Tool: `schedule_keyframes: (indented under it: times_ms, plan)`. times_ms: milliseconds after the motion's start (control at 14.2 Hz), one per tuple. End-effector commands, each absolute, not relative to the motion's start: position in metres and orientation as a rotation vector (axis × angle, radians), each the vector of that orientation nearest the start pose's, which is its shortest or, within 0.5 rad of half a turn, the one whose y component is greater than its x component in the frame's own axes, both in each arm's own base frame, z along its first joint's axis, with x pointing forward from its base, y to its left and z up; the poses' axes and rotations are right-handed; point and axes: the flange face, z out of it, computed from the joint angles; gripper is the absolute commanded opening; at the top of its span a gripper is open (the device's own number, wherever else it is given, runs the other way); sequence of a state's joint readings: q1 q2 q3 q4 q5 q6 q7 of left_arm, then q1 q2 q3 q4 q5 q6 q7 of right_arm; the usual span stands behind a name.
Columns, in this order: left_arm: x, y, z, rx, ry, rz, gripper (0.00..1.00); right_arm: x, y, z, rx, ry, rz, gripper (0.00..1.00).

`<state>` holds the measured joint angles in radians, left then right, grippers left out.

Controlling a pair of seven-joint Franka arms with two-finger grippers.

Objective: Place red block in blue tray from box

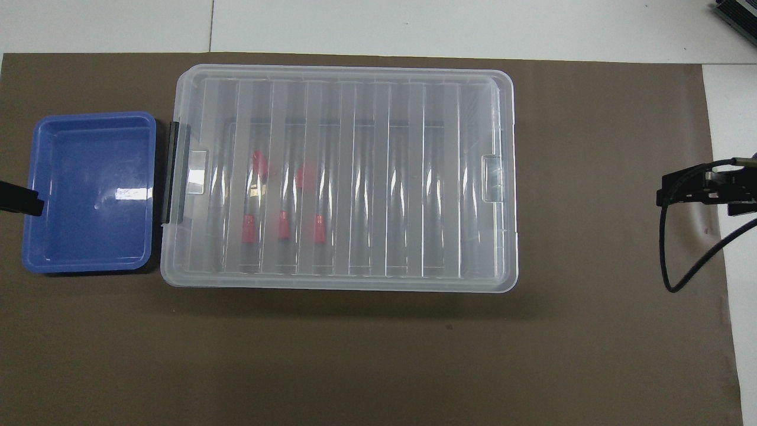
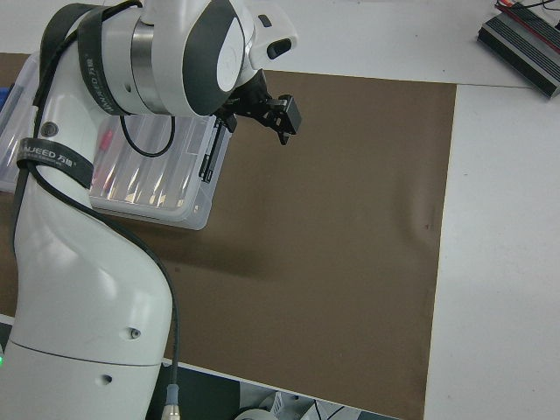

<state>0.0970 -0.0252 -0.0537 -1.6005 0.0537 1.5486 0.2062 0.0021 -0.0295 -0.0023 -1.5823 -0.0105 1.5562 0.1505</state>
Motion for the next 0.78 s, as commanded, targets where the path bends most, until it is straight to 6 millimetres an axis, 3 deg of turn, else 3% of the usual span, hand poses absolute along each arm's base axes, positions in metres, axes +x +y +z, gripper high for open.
schedule_keyframes:
  times_ms: [0,282,705]
  plan:
    - [0.537,0.026,0.625,-3.101,0.229,0.013,1.00,0.548,0.009,0.620,-3.157,0.192,-0.047,1.00]
    - [0.538,0.023,0.626,-3.111,0.184,0.004,1.00,0.560,0.050,0.598,-3.144,0.230,-0.109,1.00]
    - [0.538,0.020,0.626,-3.113,0.191,-0.001,1.00,0.588,0.108,0.541,-3.109,0.267,-0.144,0.99]
